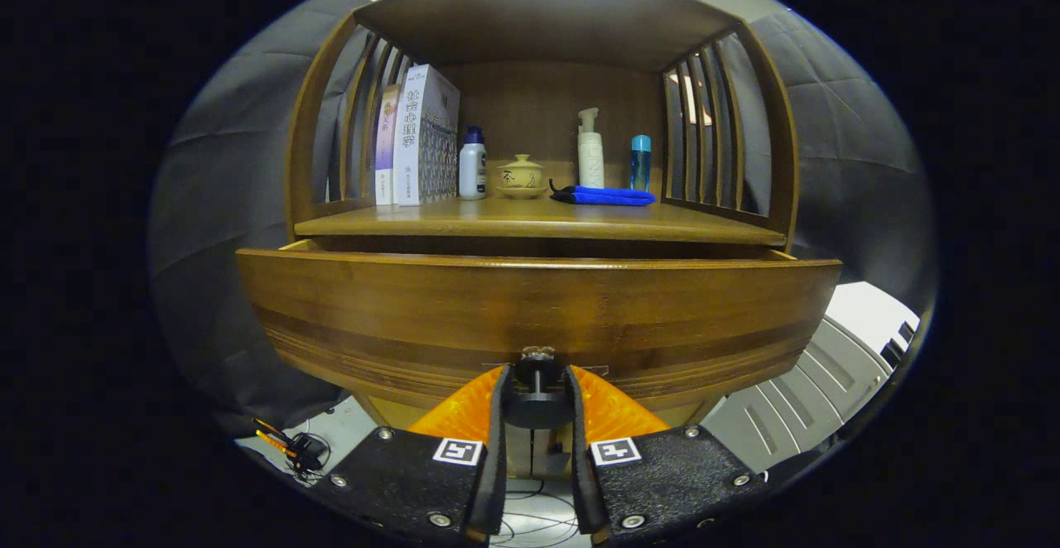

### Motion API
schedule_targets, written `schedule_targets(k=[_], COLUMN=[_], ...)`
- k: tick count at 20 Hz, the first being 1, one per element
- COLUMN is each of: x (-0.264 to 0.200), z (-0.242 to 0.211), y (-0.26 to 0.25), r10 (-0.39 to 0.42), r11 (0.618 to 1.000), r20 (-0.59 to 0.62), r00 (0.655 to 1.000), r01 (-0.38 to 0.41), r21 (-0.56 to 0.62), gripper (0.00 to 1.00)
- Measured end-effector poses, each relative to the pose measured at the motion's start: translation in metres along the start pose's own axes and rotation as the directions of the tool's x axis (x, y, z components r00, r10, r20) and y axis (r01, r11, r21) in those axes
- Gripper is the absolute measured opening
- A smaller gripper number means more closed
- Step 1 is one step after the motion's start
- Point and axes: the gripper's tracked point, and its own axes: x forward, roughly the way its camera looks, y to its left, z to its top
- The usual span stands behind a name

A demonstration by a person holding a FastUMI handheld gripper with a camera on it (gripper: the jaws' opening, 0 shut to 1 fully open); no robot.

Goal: Pull open the drawer, take out the items inside it, and place them on the countertop above the cabinet.

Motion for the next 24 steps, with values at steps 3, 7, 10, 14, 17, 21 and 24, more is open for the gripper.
schedule_targets(k=[3,7,10,14,17,21,24], x=[-0.026,-0.052,-0.067,-0.084,-0.096,-0.101,-0.106], z=[-0.010,-0.022,-0.029,-0.037,-0.041,-0.043,-0.043], y=[0.002,0.003,0.002,0.008,0.010,0.013,0.016], r10=[0.002,0.012,0.013,0.028,0.030,0.046,0.071], r11=[1.000,1.000,1.000,1.000,0.999,0.999,0.997], r20=[-0.019,-0.032,-0.041,-0.054,-0.066,-0.089,-0.128], r00=[1.000,0.999,0.999,0.998,0.997,0.995,0.989], r01=[-0.002,-0.012,-0.013,-0.029,-0.031,-0.045,-0.068], r21=[-0.001,-0.016,-0.008,-0.012,-0.009,0.008,0.027], gripper=[0.34,0.34,0.34,0.34,0.34,0.34,0.45])
